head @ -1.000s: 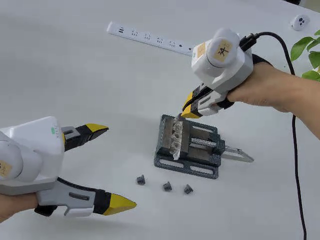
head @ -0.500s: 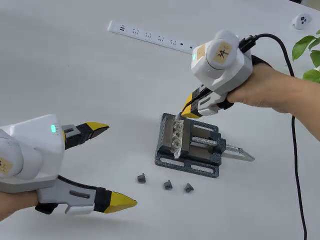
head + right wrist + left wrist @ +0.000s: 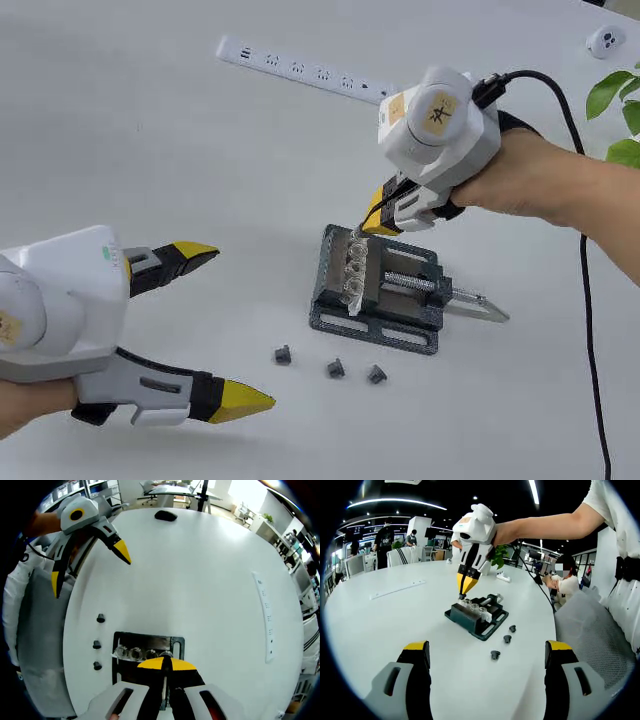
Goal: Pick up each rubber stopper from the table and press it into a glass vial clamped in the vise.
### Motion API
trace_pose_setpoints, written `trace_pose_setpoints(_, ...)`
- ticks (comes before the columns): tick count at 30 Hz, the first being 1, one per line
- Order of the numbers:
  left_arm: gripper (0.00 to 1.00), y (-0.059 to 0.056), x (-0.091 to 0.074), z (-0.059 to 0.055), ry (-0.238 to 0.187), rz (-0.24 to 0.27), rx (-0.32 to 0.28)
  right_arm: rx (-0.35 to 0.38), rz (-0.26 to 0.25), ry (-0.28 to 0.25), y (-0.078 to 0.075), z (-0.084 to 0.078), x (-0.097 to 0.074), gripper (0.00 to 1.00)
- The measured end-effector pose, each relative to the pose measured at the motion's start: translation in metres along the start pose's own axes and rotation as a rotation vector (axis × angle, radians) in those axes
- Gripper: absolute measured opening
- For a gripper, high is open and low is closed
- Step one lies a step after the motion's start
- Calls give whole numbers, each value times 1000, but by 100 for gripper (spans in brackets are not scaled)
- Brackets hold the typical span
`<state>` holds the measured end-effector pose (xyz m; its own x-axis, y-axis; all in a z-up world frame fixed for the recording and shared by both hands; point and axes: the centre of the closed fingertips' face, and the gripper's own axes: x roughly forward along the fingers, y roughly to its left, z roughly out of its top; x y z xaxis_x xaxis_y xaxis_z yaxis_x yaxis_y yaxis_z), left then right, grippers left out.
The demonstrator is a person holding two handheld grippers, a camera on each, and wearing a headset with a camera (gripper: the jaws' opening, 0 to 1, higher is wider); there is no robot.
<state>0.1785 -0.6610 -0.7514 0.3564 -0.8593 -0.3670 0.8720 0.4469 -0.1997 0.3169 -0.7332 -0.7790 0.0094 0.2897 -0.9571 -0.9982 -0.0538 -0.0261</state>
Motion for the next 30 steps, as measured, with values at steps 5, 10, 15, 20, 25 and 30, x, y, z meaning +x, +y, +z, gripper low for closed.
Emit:
trace_pose_setpoints(5, 96, 0, 1, 1, 0, -4, 2, -27, 0, 9, -1, 0, 1, 0)
trace_pose_setpoints(10, 96, -1, 2, 3, 1, -7, 4, -40, 8, 13, 0, 0, 0, 0)
trace_pose_setpoints(15, 96, -1, 2, 3, 2, -8, 4, -33, 13, 15, 0, 0, 1, 0)
trace_pose_setpoints(20, 96, -2, 1, 3, 2, -9, 5, -25, 28, 16, 3, 1, 1, 2)
trace_pose_setpoints(25, 96, -1, 1, 2, -1, -9, 4, -26, 15, 18, 1, 0, 1, 0)
trace_pose_setpoints(30, 95, -1, 1, 1, 0, -11, 2, -39, 11, 25, 0, 1, 2, 1)
